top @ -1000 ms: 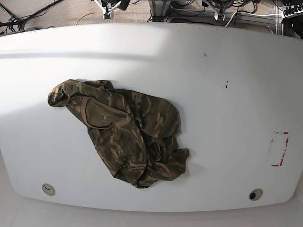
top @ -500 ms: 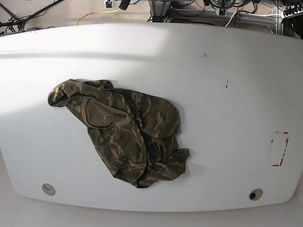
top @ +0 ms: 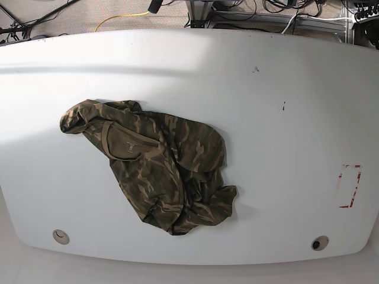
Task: Fold the T-shirt properly
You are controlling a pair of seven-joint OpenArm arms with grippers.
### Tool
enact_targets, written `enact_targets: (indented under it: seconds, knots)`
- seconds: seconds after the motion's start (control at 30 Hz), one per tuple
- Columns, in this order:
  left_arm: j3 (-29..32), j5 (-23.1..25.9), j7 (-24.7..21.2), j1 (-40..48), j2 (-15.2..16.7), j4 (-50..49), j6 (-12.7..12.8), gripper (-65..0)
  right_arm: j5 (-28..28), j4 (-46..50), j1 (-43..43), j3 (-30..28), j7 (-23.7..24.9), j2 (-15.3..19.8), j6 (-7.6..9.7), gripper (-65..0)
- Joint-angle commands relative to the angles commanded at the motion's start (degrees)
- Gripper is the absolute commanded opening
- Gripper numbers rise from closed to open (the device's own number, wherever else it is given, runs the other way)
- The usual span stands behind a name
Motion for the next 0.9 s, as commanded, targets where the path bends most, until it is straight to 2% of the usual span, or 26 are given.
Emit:
enact_targets:
  seconds: [0.07,0.23,0.4,0.47,0.67,0.9]
  knots:
    - [-0.7,0.0,0.0,2.11,-0.18,2.55,0.0,-35.6,0.26,2.81,-2.46,-0.09,0.0,-0.26,0.0,-54.9]
    - [-2.37,-0.7,0.0,6.42,0.09,11.25,-0.09,-35.6,7.21,10.9,-8.62,-0.62,0.0,-0.53,0.09,-54.9]
    - [-3.6,-6.68,0.0,10.2,-0.44,17.58,-0.09,-35.6,12.13,17.05,-13.98,-3.34,0.0,0.44,0.09,-54.9]
    - [-4.31,-8.97,0.0,12.4,-1.58,21.98,-0.09,-35.6,14.33,20.66,-16.53,-4.22,-0.09,1.05,0.09,-54.9]
    - [-6.51,-12.75,0.0,16.79,-2.46,30.15,-0.09,-35.6,16.97,28.13,-20.4,-4.92,-0.09,1.23,0.09,-54.9]
    - [-10.02,-15.03,0.09,18.81,-2.2,37.8,-0.09,-35.4,17.14,36.22,-20.31,-4.57,-0.09,1.23,0.09,-54.9]
